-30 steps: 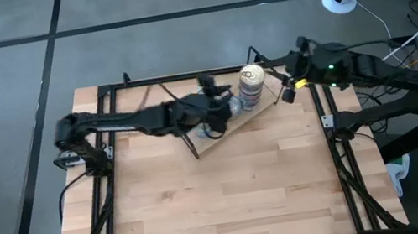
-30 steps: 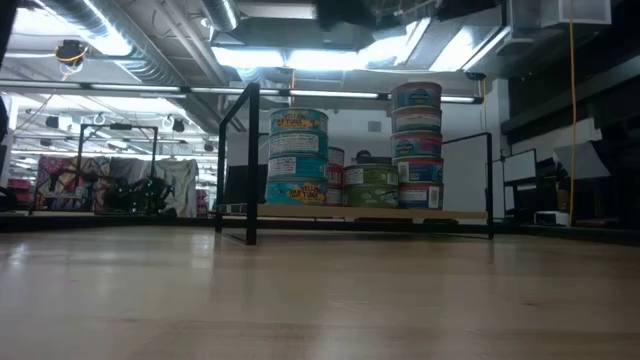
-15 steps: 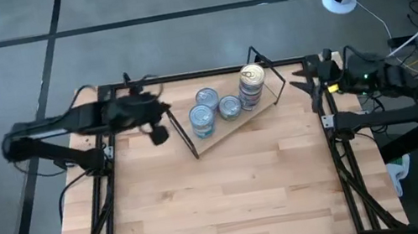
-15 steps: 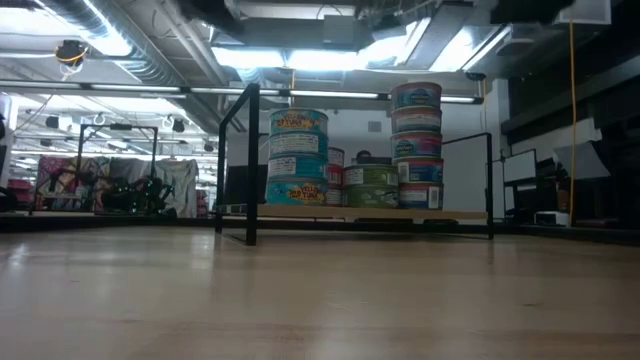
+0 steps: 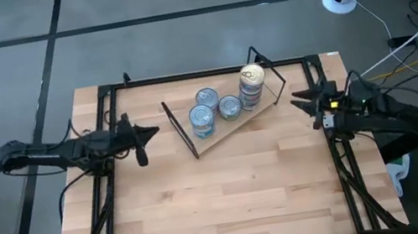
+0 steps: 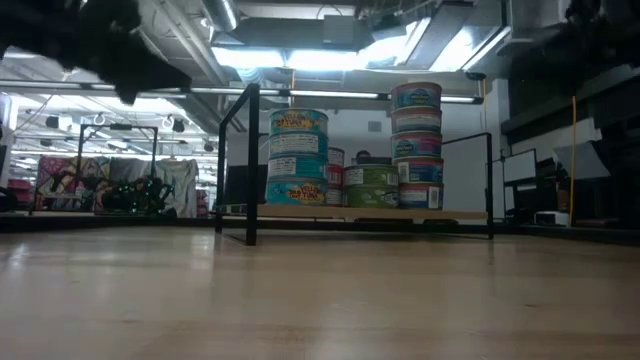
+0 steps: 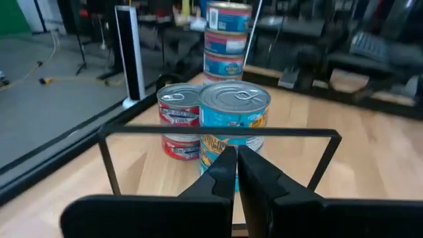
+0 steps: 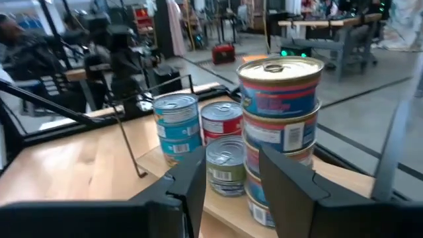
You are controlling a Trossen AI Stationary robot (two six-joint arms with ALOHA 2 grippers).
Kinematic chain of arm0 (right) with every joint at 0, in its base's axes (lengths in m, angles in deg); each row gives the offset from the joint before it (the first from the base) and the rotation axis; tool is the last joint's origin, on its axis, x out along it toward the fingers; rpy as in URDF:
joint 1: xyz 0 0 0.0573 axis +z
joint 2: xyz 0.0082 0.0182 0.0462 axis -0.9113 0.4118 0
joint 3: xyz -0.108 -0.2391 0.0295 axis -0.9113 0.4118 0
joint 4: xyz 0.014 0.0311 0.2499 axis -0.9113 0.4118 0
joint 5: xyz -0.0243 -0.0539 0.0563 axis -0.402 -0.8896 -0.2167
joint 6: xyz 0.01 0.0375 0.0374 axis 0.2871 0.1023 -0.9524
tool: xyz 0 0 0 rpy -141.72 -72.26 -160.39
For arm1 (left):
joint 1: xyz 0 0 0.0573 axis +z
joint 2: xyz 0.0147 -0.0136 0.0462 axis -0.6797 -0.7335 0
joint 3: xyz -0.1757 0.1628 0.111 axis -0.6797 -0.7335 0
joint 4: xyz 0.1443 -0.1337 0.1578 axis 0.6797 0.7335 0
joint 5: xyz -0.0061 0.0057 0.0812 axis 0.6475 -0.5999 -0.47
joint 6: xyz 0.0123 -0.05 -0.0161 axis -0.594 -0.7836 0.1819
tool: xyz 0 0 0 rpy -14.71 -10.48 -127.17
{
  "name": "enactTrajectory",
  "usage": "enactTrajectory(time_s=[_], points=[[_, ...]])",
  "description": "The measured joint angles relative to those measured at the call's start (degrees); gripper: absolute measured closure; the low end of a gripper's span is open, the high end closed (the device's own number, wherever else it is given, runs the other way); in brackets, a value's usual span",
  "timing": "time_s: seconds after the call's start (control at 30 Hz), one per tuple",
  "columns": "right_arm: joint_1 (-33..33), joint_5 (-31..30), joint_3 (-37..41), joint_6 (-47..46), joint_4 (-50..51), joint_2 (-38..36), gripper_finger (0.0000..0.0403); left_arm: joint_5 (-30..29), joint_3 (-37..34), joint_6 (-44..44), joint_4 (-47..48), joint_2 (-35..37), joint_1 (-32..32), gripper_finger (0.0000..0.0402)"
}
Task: Stack canned seafood by type on shelf
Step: Return to Home Position
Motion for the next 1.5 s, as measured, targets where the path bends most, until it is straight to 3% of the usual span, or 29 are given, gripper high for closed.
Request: enactTrajectory(time_s=[0.17, 0.4, 0.63, 0.87, 1.1, 1.5], points=[[0.0, 2.4, 5.95, 0.13, -3.09, -6.33, 0.0265, -0.06, -9.31, 0.32, -4.66, 11.73, 0.02, 0.0389], [-0.02, 5.7, 8.44, 0.29, -3.34, -6.23, 0.0265, 0.07, -14.08, 4.44, -3.9, 26.34, 0.04, 0.0389], [-0.02, 11.15, 8.48, 0.44, -4.11, -6.23, 0.0265, 0.71, -13.98, 7.43, -3.74, 26.56, 0.04, 0.0389], [0.0, 16.36, 12.36, 0.18, -9.04, -6.23, 0.0265, 8.86, -14.01, 7.71, -0.7, 26.56, 0.04, 0.0389], [0.0, 16.35, 17.09, 0.14, -14.97, -6.25, 0.0265, 17.58, -14.06, 10.13, 2.25, 26.55, 0.04, 0.0389], [-0.02, 15.76, 21.08, 2.04, -20.24, -5.57, 0.0265, 17.86, -14.06, 9.84, 5.64, 26.53, 0.04, 0.0389]])
